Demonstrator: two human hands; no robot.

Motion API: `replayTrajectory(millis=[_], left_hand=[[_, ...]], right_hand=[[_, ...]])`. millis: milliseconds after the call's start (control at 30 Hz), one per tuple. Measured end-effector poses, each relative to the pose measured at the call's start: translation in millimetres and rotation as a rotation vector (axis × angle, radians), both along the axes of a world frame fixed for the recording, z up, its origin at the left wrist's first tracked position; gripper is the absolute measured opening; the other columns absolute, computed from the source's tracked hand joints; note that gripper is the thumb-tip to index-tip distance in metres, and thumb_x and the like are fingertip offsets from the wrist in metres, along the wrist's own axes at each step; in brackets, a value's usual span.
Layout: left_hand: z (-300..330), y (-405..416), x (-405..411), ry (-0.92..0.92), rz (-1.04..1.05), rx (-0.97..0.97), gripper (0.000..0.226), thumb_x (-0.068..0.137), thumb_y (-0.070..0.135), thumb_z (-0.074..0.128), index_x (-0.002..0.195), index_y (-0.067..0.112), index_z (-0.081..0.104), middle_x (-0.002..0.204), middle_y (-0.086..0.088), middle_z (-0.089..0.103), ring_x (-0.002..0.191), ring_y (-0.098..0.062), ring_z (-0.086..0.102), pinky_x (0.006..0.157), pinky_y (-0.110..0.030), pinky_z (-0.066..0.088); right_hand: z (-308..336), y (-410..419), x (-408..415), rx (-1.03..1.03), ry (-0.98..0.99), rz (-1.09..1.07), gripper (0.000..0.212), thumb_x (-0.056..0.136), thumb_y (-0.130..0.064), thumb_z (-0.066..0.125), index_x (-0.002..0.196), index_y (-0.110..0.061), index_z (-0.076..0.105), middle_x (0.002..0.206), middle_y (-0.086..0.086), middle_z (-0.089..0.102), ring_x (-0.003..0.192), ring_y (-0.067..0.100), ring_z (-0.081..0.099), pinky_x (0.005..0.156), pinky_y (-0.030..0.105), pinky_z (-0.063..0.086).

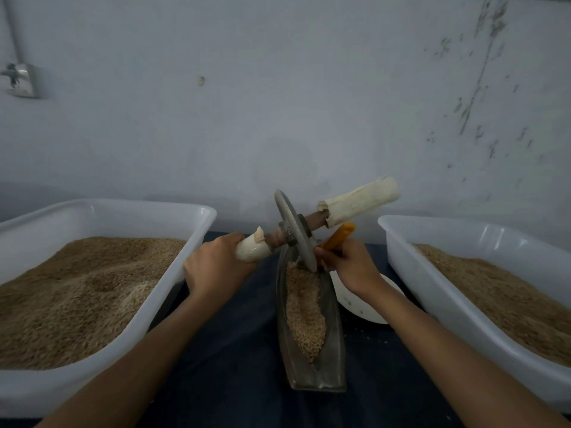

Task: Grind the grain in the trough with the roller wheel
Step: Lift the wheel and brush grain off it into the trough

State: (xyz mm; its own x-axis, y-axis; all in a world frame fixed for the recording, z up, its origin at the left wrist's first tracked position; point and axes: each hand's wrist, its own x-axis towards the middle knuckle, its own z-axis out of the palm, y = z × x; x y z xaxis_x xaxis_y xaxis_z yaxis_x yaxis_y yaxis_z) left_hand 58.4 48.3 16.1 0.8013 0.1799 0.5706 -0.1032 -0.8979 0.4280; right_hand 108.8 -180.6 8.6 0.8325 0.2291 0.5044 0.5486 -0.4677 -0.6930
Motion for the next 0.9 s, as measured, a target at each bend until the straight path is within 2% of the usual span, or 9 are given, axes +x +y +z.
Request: replayTrajectory(millis=[167, 333, 400, 467, 533, 567, 633, 800, 900], left_hand=[[-2.7, -0.1, 2.4, -0.013, -0.031, -0.012, 0.022, 0.078, 0.045, 0.068, 0.092, 0.028, 0.064, 0.073, 0.013, 0.054, 0.071, -0.009, 0.051, 0.061, -0.027, 0.034], [-0.9, 0.1, 2.7, -0.045, -0.037, -0.021, 0.024, 0.077, 0.047, 0.069, 0.093, 0.029, 0.065, 0.07, 0.015, 0.053, 0.067, -0.006, 0.049, 0.054, -0.024, 0.03], [0.1, -0.7, 2.0, -0.039, -0.032, -0.014, 0.023, 0.077, 0.046, 0.068, 0.093, 0.03, 0.065, 0.07, 0.015, 0.053, 0.067, -0.007, 0.049, 0.053, -0.022, 0.029], [0.1, -1.5, 2.0, -0.032, -0.028, -0.008, 0.023, 0.077, 0.046, 0.069, 0.094, 0.031, 0.064, 0.071, 0.015, 0.053, 0.069, -0.007, 0.051, 0.056, -0.023, 0.032], [-1.0, -1.9, 2.6, -0.029, -0.031, -0.008, 0.023, 0.077, 0.046, 0.068, 0.094, 0.032, 0.063, 0.072, 0.015, 0.054, 0.071, -0.008, 0.053, 0.059, -0.024, 0.034], [-1.9, -1.9, 2.8, -0.029, -0.033, -0.008, 0.022, 0.077, 0.046, 0.068, 0.094, 0.032, 0.063, 0.072, 0.015, 0.054, 0.071, -0.008, 0.053, 0.06, -0.024, 0.034], [-3.6, -1.9, 3.4, -0.033, -0.038, -0.015, 0.021, 0.077, 0.046, 0.069, 0.093, 0.033, 0.062, 0.071, 0.016, 0.053, 0.069, -0.006, 0.05, 0.058, -0.023, 0.031], [-6.9, 0.4, 6.9, -0.027, -0.041, -0.062, 0.023, 0.076, 0.045, 0.07, 0.094, 0.032, 0.062, 0.074, 0.015, 0.055, 0.071, -0.007, 0.052, 0.059, -0.023, 0.033], [-7.2, 1.9, 7.4, -0.026, -0.044, -0.081, 0.026, 0.076, 0.045, 0.071, 0.097, 0.032, 0.063, 0.076, 0.014, 0.057, 0.073, -0.008, 0.054, 0.062, -0.026, 0.037]], right_hand=[[5.2, -7.2, -16.0, -0.076, -0.027, 0.008, 0.038, 0.094, -0.015, 0.06, 0.056, -0.02, 0.056, 0.049, -0.018, 0.057, 0.053, -0.005, 0.055, 0.057, 0.011, 0.04], [8.4, -5.2, -17.5, -0.01, -0.151, -0.114, 0.038, 0.094, -0.019, 0.06, 0.061, -0.001, 0.06, 0.053, -0.002, 0.058, 0.051, 0.002, 0.053, 0.053, 0.023, 0.039], [5.5, -1.4, -12.8, 0.059, -0.228, -0.156, 0.035, 0.095, -0.016, 0.059, 0.06, -0.012, 0.06, 0.05, -0.014, 0.056, 0.052, -0.005, 0.056, 0.05, 0.01, 0.036], [1.9, 5.2, -8.5, 0.034, -0.285, -0.163, 0.026, 0.095, -0.016, 0.057, 0.071, -0.021, 0.063, 0.053, -0.021, 0.056, 0.057, -0.01, 0.057, 0.053, 0.005, 0.037], [-3.7, 9.0, -0.8, -0.038, -0.297, -0.174, 0.02, 0.096, -0.019, 0.056, 0.078, -0.018, 0.065, 0.061, -0.013, 0.061, 0.059, -0.002, 0.06, 0.056, 0.016, 0.044], [-6.0, 9.5, 3.6, -0.064, -0.283, -0.184, 0.024, 0.096, -0.021, 0.056, 0.077, -0.01, 0.066, 0.062, -0.002, 0.064, 0.06, 0.007, 0.061, 0.058, 0.028, 0.047], [-8.8, 10.0, 10.9, -0.081, -0.251, -0.19, 0.035, 0.097, -0.021, 0.055, 0.072, 0.003, 0.063, 0.063, 0.014, 0.063, 0.06, 0.024, 0.062, 0.057, 0.038, 0.044], [-10.1, 7.4, 7.5, -0.041, -0.122, -0.18, 0.05, 0.099, -0.021, 0.053, 0.06, 0.011, 0.055, 0.061, 0.027, 0.059, 0.059, 0.035, 0.059, 0.058, 0.042, 0.043], [-6.8, 2.8, -0.1, -0.03, -0.042, -0.16, 0.05, 0.098, -0.019, 0.054, 0.06, 0.013, 0.058, 0.06, 0.026, 0.059, 0.06, 0.035, 0.06, 0.067, 0.044, 0.047]])
